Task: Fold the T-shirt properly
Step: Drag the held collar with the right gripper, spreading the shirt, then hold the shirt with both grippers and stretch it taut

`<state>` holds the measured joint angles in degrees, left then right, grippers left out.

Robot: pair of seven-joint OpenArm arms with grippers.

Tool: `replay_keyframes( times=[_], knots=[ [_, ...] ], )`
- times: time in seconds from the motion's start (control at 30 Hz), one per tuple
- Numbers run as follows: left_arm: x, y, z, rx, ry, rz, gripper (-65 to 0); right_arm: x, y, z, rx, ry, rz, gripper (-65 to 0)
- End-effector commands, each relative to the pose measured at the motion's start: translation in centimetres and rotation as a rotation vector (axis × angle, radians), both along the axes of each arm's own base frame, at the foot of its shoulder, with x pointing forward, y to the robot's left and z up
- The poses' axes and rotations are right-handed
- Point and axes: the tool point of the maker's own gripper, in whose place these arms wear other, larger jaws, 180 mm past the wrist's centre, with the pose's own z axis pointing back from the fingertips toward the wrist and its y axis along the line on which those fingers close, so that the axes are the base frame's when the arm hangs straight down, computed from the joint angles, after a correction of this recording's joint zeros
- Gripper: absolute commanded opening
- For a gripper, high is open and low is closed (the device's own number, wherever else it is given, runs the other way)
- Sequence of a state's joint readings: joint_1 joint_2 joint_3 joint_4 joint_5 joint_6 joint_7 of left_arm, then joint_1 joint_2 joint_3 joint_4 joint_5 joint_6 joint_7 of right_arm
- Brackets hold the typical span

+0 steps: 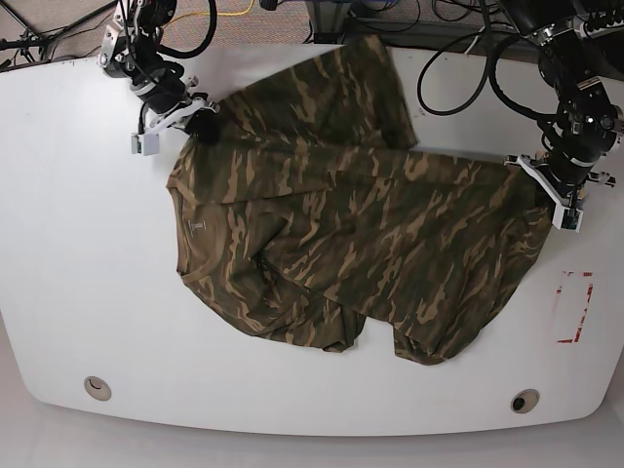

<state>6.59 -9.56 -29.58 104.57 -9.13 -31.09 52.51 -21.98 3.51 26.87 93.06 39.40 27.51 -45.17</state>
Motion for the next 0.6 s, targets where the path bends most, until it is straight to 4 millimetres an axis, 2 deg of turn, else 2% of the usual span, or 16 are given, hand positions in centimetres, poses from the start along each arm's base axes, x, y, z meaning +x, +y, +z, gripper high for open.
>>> replay_keyframes(
  times=[0.0,0.17,0.23,0.37,0.43,0.5,0.57],
  knots=[
    [0.8,0.1,1.5,0.013,-0.052,-0.012,-65.0,-1.0,-1.6,0.4,-0.083,0.029,0.019,-65.0],
    [0.8,0.0,1.4,0.010,-0.051,-0.014,-64.7,-1.5,-2.0,1.3,-0.113,0.016,0.030,-65.0],
    [0.8,0.0,1.4,0.009,-0.050,-0.013,-60.7,-1.5,-2.0,1.6,-0.122,0.009,0.034,-65.0],
    [0.8,-0.2,1.4,0.006,-0.050,-0.014,-47.4,-1.4,-2.7,2.0,-0.147,0.003,0.046,-65.0],
    [0.2,0.0,0.9,0.008,-0.032,-0.013,-42.8,-1.5,-2.6,2.0,-0.147,0.006,0.048,-65.0],
    [-0.3,0.0,0.5,0.009,-0.019,-0.012,-43.5,-1.8,-2.7,1.8,-0.147,0.015,0.047,-65.0],
    [-0.3,0.0,0.5,0.009,-0.018,-0.014,-48.1,-1.9,-2.8,1.7,-0.148,0.020,0.047,-65.0]
  ],
)
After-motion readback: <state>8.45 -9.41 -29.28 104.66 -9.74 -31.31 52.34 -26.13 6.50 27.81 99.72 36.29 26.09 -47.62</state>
